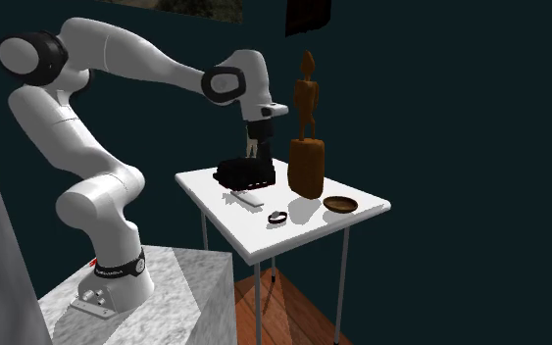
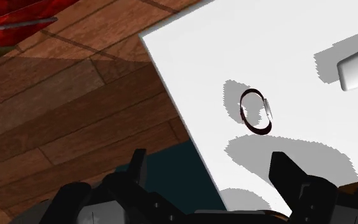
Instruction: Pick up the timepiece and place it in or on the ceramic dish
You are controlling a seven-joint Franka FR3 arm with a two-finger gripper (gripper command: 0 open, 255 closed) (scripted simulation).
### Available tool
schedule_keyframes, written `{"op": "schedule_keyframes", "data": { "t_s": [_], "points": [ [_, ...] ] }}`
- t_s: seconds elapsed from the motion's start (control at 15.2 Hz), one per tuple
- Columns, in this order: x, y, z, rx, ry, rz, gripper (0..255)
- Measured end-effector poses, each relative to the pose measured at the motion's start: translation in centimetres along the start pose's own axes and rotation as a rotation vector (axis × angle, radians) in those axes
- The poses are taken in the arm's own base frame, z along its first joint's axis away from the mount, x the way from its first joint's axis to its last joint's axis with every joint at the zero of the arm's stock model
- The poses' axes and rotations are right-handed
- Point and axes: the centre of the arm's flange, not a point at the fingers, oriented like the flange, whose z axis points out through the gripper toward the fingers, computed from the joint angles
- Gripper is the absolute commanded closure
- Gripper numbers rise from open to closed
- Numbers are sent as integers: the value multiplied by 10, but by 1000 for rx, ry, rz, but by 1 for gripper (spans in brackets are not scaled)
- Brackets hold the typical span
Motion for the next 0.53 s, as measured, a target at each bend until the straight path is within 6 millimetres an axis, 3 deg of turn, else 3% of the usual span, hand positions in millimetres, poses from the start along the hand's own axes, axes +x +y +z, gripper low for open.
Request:
{"op": "schedule_keyframes", "data": {
  "t_s": [0.53],
  "points": [
    [28,-69,75,-3,-29,-135,0]
  ]
}}
